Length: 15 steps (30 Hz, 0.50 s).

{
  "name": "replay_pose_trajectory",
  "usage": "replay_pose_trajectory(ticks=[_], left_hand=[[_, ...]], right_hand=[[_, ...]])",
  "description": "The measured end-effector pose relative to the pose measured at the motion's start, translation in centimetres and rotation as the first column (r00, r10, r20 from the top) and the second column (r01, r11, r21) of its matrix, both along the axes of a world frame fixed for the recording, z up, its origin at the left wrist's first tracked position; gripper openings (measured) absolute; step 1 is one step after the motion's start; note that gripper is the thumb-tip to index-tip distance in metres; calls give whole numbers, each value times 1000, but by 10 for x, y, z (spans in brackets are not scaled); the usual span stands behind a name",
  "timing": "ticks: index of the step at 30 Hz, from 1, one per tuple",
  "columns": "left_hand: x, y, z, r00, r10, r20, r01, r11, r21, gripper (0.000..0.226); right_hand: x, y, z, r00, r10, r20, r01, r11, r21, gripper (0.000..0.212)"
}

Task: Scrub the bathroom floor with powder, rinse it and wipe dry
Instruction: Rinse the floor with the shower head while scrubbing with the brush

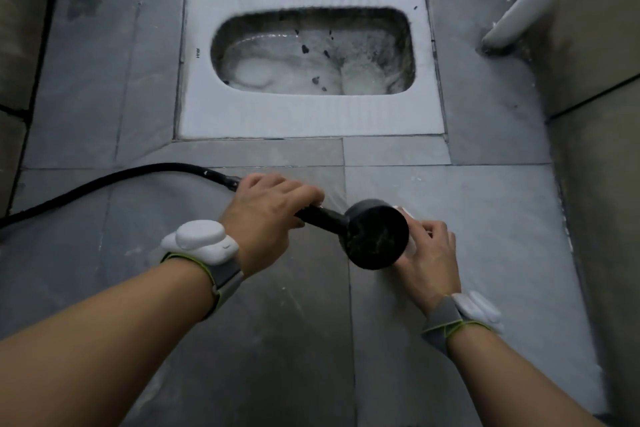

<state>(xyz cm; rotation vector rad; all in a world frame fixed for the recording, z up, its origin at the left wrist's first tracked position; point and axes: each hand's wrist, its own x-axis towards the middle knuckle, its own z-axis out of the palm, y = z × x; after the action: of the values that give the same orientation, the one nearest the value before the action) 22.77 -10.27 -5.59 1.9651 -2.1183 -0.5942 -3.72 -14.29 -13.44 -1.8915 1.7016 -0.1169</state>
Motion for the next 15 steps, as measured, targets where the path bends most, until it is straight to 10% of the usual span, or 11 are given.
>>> replay_pose_trajectory(ticks=[15], left_hand=[[-182,-3,-20,993,-115,-8,114,993,-38,42]], right_hand=[[-180,-15,18,915,-379,135,352,917,189,60]])
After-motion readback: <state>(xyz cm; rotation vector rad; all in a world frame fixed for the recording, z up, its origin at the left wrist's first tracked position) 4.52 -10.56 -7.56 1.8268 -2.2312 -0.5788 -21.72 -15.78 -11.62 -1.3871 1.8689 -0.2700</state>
